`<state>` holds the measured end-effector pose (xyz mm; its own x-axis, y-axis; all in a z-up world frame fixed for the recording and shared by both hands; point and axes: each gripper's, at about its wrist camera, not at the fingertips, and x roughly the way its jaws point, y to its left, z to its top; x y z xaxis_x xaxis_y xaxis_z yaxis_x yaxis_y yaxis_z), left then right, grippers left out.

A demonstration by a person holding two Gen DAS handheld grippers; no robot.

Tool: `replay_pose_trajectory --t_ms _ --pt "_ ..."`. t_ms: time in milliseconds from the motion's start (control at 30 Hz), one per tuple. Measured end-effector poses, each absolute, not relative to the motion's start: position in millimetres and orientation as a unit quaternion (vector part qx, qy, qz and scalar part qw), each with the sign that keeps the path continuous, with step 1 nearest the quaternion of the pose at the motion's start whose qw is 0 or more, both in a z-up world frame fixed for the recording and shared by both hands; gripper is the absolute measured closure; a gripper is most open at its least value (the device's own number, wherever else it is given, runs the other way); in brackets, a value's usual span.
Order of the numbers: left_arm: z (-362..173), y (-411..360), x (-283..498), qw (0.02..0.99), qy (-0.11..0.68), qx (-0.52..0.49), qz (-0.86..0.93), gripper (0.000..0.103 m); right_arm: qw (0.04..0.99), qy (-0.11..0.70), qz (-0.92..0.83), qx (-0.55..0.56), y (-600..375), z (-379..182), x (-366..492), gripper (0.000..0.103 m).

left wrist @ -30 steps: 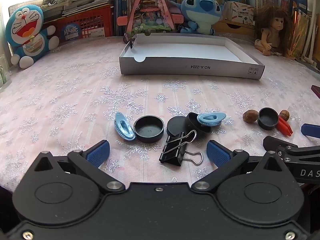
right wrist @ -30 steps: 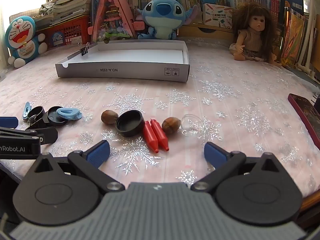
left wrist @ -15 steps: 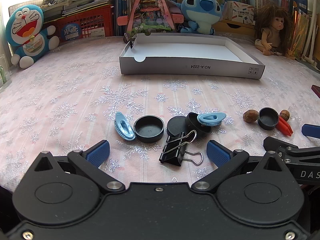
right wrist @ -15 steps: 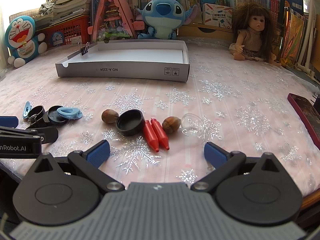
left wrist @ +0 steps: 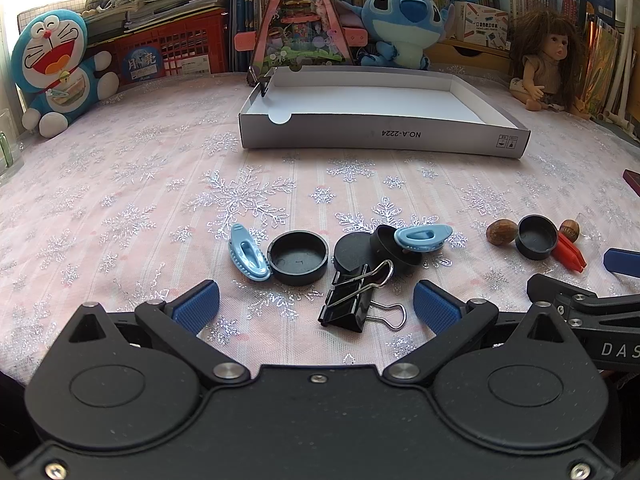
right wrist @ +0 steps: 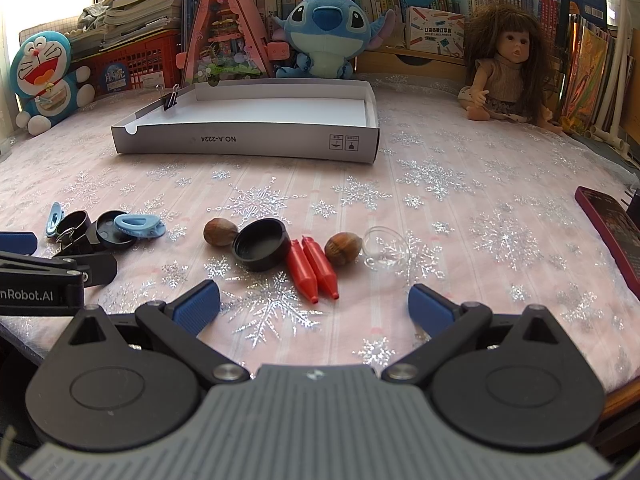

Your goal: Organize rigid objects

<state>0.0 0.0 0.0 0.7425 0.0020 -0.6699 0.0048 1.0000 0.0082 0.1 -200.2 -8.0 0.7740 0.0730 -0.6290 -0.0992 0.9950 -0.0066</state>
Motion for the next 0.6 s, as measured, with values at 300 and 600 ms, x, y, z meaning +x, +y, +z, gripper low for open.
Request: replay_pose_trajectory --t_ms 300,600 --pt "-0.1 -0.1 0.0 0.933 0.359 0.005 -0.001 0.0 0.941 0.333 0.046 -0.02 -200.1 -8.3 0.2 0.0" --pt "-0.2 4.1 -1.0 0.934 0.358 0.007 -0.005 0.0 0.942 0.333 0.046 -0.02 -199.6 -7.6 0.0 0.0"
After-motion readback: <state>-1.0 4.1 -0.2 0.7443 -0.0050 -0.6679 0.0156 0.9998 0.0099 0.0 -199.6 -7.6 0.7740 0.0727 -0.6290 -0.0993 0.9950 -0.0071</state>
